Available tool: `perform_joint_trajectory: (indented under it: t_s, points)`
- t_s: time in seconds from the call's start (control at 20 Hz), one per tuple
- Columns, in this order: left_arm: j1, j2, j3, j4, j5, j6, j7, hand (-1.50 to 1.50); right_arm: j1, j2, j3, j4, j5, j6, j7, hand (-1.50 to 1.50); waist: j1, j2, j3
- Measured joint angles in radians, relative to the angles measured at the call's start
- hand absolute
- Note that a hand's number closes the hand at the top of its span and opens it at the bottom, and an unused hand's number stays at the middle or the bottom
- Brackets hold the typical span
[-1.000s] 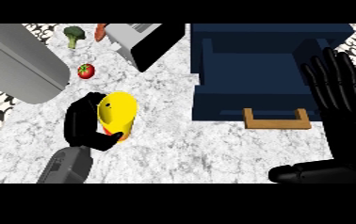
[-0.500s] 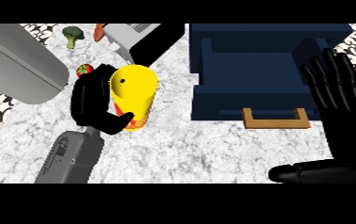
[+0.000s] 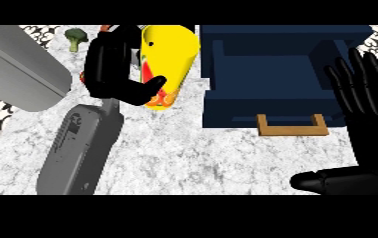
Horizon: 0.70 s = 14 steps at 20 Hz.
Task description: Pick up the cup, place it into the drawer and close the drawer
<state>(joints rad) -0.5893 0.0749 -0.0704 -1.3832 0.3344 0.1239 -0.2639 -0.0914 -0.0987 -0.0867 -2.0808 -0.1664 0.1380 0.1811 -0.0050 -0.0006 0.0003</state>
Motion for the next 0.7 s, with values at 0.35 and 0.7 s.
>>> perform_joint_trajectory:
  t_s: [0.35,0.7]
  points:
    - [-0.194,-0.043,0.003,0.119,-0.077,0.080,0.062,1.50,0.028,0.007,0.011,-0.001,0.001,0.015,-0.021,-1.50,-0.005,0.001,0.000]
    - [-0.348,-0.059,0.012,0.273,-0.101,0.102,0.088,1.50,-0.002,-0.015,-0.030,0.027,-0.024,0.023,-0.022,-1.50,-0.007,0.002,0.000]
